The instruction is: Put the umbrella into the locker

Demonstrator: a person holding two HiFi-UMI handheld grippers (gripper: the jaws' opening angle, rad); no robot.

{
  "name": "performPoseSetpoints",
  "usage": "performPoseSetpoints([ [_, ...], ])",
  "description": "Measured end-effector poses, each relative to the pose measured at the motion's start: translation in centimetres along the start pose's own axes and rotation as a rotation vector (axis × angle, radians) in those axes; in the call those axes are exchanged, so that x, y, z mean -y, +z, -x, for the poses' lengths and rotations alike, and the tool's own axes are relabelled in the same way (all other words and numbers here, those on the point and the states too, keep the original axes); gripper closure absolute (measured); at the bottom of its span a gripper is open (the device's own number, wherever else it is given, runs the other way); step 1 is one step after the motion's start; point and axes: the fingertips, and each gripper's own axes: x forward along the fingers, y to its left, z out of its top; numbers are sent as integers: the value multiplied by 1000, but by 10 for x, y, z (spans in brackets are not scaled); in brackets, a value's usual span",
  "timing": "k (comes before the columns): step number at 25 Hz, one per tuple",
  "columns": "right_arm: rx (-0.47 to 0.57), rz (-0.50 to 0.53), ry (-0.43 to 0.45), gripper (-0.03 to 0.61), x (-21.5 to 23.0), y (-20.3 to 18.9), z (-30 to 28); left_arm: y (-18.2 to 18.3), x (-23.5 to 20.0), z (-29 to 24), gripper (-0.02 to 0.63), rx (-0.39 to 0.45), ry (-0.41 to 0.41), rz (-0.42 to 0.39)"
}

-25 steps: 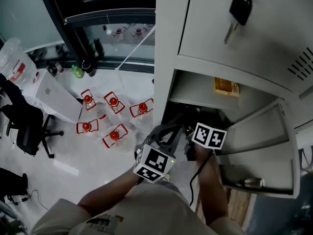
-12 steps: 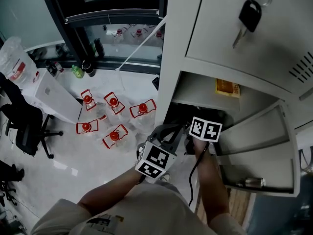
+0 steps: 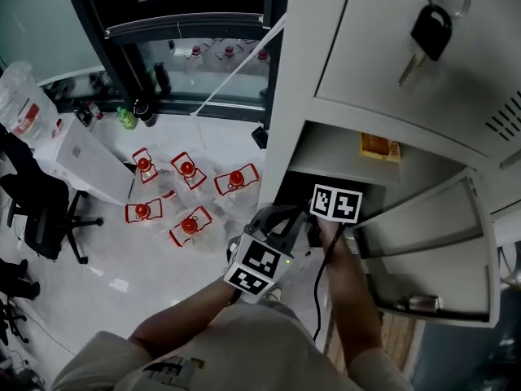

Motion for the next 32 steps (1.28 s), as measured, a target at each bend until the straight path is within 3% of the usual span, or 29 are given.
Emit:
performPoseSetpoints([
  [6, 33, -71, -2, 451, 6, 9, -11, 0, -2, -1, 606, 3, -3, 14],
  [14, 67, -58, -6, 451, 7, 11, -3, 1, 0, -1, 605, 13, -18, 20],
  [21, 130, 20, -10, 454, 1, 16, 29, 7, 0, 1, 604, 21, -35, 1],
  [28, 247, 149, -21, 520, -24, 35, 85, 25, 0, 6, 606, 51, -54, -20],
  [32, 339, 148, -8, 543, -43, 48, 121, 41, 3, 14, 604, 86, -62, -54],
])
